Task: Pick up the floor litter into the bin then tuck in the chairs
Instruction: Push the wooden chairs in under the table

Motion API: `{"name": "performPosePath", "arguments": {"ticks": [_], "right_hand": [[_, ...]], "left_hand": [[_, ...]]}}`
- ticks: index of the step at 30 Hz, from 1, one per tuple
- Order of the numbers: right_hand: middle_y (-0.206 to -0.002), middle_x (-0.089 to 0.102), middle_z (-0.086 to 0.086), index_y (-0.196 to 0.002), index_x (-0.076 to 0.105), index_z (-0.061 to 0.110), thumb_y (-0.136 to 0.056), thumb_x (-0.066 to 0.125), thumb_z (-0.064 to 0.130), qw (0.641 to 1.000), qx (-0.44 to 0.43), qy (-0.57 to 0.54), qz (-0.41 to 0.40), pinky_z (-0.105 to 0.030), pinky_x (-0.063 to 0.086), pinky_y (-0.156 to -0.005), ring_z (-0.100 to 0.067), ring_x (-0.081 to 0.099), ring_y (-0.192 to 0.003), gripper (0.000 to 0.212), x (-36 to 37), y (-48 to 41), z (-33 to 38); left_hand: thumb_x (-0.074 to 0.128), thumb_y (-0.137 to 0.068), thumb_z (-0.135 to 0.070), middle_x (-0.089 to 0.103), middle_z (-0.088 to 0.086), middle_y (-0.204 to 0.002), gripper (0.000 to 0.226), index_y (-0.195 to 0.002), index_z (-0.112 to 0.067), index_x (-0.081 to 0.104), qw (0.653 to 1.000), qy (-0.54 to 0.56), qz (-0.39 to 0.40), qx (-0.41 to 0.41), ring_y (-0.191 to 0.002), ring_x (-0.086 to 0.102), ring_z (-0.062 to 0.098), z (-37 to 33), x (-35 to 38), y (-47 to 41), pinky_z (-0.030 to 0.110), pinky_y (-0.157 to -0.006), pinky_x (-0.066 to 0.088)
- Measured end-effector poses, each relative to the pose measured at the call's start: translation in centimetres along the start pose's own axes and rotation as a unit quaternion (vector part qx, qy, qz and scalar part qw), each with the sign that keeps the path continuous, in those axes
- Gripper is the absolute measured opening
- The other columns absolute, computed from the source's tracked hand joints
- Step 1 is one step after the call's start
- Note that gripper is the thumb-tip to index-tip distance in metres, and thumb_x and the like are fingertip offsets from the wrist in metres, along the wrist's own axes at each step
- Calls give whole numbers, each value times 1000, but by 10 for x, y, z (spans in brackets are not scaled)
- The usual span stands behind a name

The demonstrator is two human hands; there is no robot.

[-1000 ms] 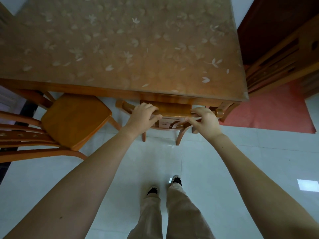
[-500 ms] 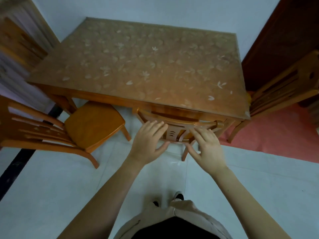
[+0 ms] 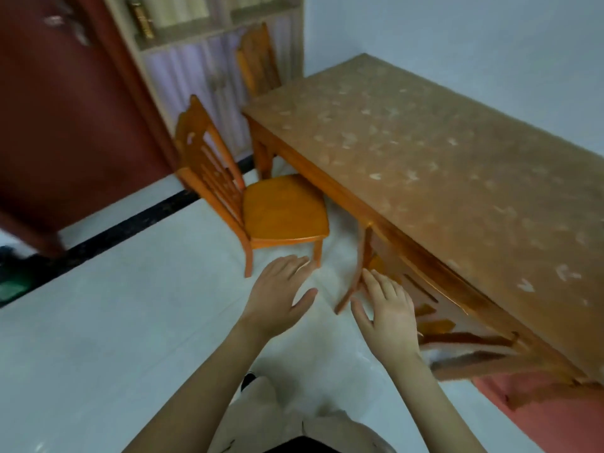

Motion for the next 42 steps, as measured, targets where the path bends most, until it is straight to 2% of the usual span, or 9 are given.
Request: {"name": "performPosePath", "arguments": {"ticks": [4,9,15,18,22,27,33,38,42], "right_hand": [[-134,59,-5,-135,55,15,-95,33,54,997,-69,-8,38,-47,40,-105,-28,54,-124,60,21,-27,43],[-133,61,-6,-135,56,16,-95,31,56,989,-127,-19,69,-48,45,-102,-29,56,-123,61,61,-48,120],[-130,63,-7,-132,58,15,-94,32,56,981,-166,-28,100,-48,46,-101,-31,58,-120,61,132,-69,238],[-126,65,-6,-132,57,16,-95,37,50,976,-189,-30,101,-45,44,-100,-30,59,-117,55,158,-79,290],[-141,55,-4,-140,50,21,-97,30,54,972,-197,-11,129,-50,37,-111,-28,48,-132,58,182,-101,343],[-143,54,-3,-141,50,23,-97,28,55,975,-176,6,135,-47,31,-114,-26,45,-136,58,195,-142,381],[-139,56,-7,-139,52,18,-97,25,53,983,-131,-5,127,-54,32,-113,-29,48,-133,61,220,-224,395],[-142,53,-8,-138,51,18,-96,27,51,989,-109,-16,100,-48,27,-114,-31,46,-134,59,239,-323,405],[-145,50,-7,-142,47,21,-98,34,48,992,-86,-23,86,-45,24,-115,-29,42,-136,54,247,-406,416]], "left_hand": [[30,-98,-52,57,1,-136,55,-134,-19,55,995,2,-36,-88,-127,51,22,44,-29,33,41,-106,39],[37,-97,-45,59,0,-132,48,-132,-18,56,985,-21,-65,-158,-123,53,23,112,-58,80,37,-105,37],[30,-98,-50,54,-1,-139,54,-137,-20,51,974,-38,-30,-222,-130,48,24,222,-96,134,42,-109,37],[26,-98,-51,52,-1,-141,56,-139,-21,50,971,-56,-23,-232,-132,46,24,275,-122,152,41,-112,31],[27,-99,-50,47,-2,-145,54,-143,-23,45,970,-76,-22,-229,-138,38,21,336,-159,157,37,-117,18],[28,-100,-48,42,-5,-149,52,-145,-25,41,975,-47,-12,-216,-141,32,17,397,-177,126,29,-119,5],[27,-100,-48,47,-3,-145,54,-143,-22,44,983,14,-4,-183,-138,38,17,452,-161,60,35,-116,23],[21,-100,-53,49,-2,-144,58,-142,-22,46,984,-1,-4,-177,-136,41,19,511,-172,-24,41,-114,29],[30,-98,-49,53,1,-140,54,-140,-20,49,987,-12,-16,-160,-132,46,22,559,-196,-104,40,-112,32]]}}
Point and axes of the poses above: each hand's wrist, its own y-axis away from the middle knuckle, its own x-axis out of the palm, z = x × y, the point moved 1 cm from there along -y, towards the middle knuckle
